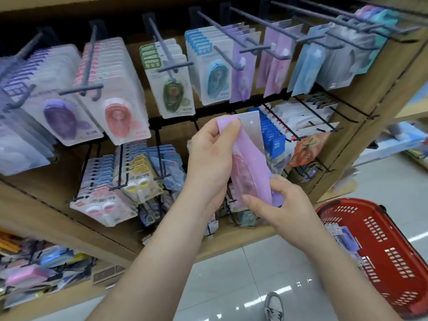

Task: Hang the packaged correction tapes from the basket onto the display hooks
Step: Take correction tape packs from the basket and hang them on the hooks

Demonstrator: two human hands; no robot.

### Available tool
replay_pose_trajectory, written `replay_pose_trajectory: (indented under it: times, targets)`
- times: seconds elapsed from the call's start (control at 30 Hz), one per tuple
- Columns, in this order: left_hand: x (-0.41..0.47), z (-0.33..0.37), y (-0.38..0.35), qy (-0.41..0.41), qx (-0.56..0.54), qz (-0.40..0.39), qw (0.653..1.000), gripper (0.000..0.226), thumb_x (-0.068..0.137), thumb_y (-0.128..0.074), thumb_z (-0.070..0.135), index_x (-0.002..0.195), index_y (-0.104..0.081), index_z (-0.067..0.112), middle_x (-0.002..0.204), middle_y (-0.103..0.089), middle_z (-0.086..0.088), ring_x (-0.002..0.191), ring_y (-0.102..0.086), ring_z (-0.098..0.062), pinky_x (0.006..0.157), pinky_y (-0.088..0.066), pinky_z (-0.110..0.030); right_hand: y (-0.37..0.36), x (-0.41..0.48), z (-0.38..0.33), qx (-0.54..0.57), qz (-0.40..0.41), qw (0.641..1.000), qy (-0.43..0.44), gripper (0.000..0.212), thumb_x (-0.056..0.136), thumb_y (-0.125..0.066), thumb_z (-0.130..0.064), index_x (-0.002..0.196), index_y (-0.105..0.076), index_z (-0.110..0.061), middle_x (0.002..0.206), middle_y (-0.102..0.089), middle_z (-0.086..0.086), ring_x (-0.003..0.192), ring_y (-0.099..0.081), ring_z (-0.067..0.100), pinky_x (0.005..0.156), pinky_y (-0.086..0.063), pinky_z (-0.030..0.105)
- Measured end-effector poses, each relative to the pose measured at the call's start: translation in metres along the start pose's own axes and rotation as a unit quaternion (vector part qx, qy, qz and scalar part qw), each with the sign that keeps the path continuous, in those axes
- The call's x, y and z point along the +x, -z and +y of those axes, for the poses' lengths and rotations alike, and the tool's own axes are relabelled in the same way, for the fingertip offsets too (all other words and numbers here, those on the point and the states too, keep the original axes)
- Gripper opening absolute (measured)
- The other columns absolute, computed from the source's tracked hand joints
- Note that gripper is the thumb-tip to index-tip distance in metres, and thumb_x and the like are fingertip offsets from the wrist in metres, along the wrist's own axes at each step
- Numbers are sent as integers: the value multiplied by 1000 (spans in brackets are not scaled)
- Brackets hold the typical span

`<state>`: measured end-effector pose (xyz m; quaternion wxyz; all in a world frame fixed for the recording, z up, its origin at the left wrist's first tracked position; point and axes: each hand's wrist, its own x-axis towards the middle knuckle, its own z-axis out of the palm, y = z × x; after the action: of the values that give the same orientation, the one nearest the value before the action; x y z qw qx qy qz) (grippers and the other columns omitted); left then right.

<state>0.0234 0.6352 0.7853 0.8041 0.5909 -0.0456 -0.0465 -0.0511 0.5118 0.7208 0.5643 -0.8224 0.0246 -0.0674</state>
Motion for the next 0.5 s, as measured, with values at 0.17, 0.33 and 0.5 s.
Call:
replay_pose_trajectory:
  times: [0.17,0.33,0.5]
  targets:
    - [23,-11,-69,0,7,3,1000,19,99,-55,12,84,-67,14,76,-62,-7,74,-54,-20,73,-44,-34,56,8,29,136,34,989,-49,77,64,-71,-75,91,-64,-3,83,-56,28,69,-51,21,66,-47,34]
    - [49,-22,-148,-8,21,8,1000,17,97,-57,11,84,-67,13,79,-60,-8,73,-53,-18,69,-45,-29,111,26,39,222,76,969,-80,51,74,-73,-63,93,-74,-15,81,-68,4,70,-57,16,56,-49,25]
    - [81,-24,-184,-88,40,50,994,17,93,-65,14,78,-71,20,78,-61,-5,76,-53,-18,73,-45,-35,151,53,41,282,73,953,-84,40,73,-68,-61,89,-76,-25,83,-69,1,75,-61,16,60,-54,30]
